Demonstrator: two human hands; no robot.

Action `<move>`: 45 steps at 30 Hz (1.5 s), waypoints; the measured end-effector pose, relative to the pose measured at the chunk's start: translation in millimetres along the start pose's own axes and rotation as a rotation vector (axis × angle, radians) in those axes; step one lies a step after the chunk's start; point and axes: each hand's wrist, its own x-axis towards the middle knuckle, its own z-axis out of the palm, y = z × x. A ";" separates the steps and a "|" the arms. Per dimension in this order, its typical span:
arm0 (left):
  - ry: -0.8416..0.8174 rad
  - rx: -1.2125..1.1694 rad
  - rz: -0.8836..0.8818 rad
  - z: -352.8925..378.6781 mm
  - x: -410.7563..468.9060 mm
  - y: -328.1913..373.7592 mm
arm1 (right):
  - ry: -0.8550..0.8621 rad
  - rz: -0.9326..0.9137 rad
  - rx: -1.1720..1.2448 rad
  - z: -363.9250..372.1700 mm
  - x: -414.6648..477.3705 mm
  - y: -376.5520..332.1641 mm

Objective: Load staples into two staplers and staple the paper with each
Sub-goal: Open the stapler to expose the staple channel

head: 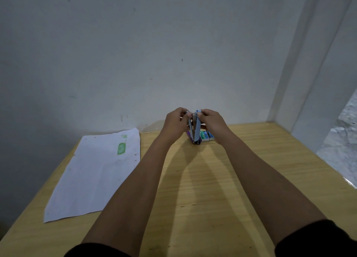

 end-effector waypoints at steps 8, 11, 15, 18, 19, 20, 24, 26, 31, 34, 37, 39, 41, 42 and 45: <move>0.191 -0.206 -0.099 -0.8 -0.5 -6.8 | 0.164 0.184 0.431 -17.6 3.4 1.3; 0.191 -0.377 -0.063 -1.7 -1.7 -7.4 | 0.151 0.110 0.521 -23.9 1.9 2.3; 0.348 -0.802 -0.182 -0.3 0.0 -9.7 | 0.175 0.108 0.811 -22.0 -2.3 3.2; 0.472 -1.104 -0.308 5.5 -2.1 -10.1 | 0.219 0.131 0.975 -11.9 -8.2 6.6; 0.508 -1.166 -0.328 9.1 -5.1 -9.6 | 0.234 0.134 1.003 -6.2 -11.1 7.9; 0.535 -1.207 -0.332 12.1 -8.2 -9.7 | 0.245 0.126 1.015 -0.6 -14.3 9.4; 0.554 -1.302 -0.314 14.2 -15.9 -15.8 | 0.308 0.052 0.979 10.5 -20.8 17.5; 0.514 -1.325 -0.309 11.9 -17.1 -16.2 | 0.301 -0.048 0.925 11.9 -24.8 18.5; 0.297 -1.393 -0.395 4.5 -19.2 -18.7 | 0.212 -0.324 0.565 12.3 -38.3 20.2; 0.251 -1.407 -0.430 -2.5 -17.0 -20.8 | 0.157 -0.399 0.392 13.6 -43.3 25.9; 0.318 -1.384 -0.424 -7.5 -15.2 -21.9 | 0.070 -0.384 0.346 16.6 -48.6 36.4; 0.379 -1.362 -0.421 -9.6 -14.0 -22.2 | 0.014 -0.370 0.286 20.0 -54.2 42.8; 0.422 -1.338 -0.425 -10.9 -14.5 -24.4 | -0.048 -0.378 0.224 22.9 -58.5 47.4; 0.428 -1.305 -0.439 -11.5 -14.9 -26.5 | -0.091 -0.378 0.188 22.4 -60.4 48.6; 0.381 -1.091 -0.499 -18.3 -14.8 -33.3 | -0.230 -0.325 0.113 17.9 -62.5 51.8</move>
